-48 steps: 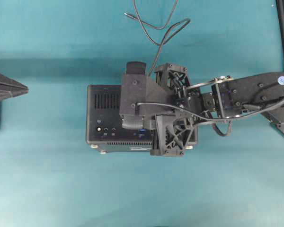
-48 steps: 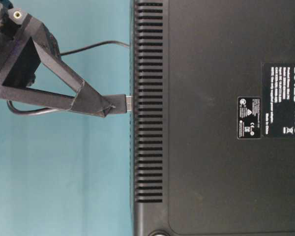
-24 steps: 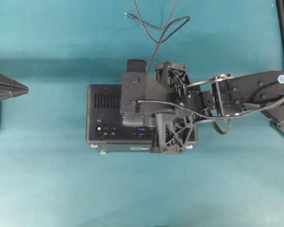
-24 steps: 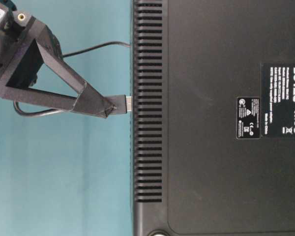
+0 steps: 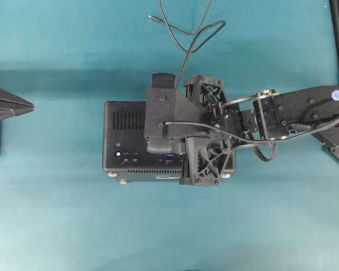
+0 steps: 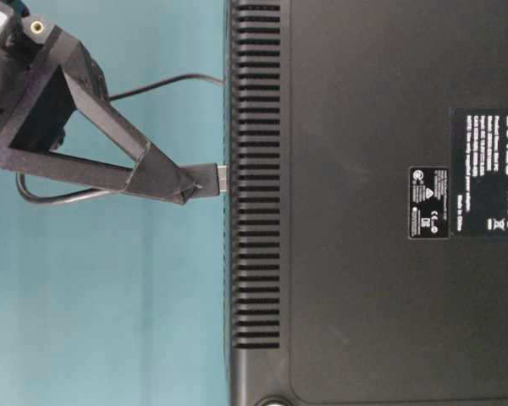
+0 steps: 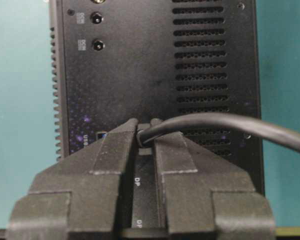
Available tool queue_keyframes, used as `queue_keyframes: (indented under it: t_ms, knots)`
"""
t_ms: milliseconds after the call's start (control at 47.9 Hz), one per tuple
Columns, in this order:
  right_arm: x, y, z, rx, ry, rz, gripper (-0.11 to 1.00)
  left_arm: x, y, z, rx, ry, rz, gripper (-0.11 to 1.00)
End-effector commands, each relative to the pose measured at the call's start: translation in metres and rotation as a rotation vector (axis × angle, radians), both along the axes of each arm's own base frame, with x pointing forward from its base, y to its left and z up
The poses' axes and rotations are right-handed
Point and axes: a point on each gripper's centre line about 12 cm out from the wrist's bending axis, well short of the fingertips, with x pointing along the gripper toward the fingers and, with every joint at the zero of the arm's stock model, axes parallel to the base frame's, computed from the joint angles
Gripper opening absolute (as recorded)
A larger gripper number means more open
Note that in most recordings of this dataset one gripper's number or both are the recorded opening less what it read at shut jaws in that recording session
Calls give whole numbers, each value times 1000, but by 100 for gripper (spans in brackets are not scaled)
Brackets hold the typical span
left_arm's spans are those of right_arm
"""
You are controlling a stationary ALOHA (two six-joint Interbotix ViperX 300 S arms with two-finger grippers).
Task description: Insert the USB into the PC box with both arms.
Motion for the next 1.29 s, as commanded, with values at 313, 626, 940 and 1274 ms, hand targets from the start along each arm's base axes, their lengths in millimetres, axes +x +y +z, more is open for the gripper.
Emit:
queue_keyframes:
  t_ms: [313, 626, 940, 1274]
  knots:
    - [-5, -4, 17, -3, -52, 5, 28, 1, 0, 5, 0, -12, -1, 0]
    - [-7, -5, 25, -6, -73, 1, 64, 1, 0, 6, 1, -15, -1, 0]
    - [-15, -13, 44, -17, -134, -8, 62, 1, 0, 6, -1, -15, -1, 0]
    - [-14, -10, 40, 11, -240, 15, 41, 1, 0, 6, 1, -15, -1, 0]
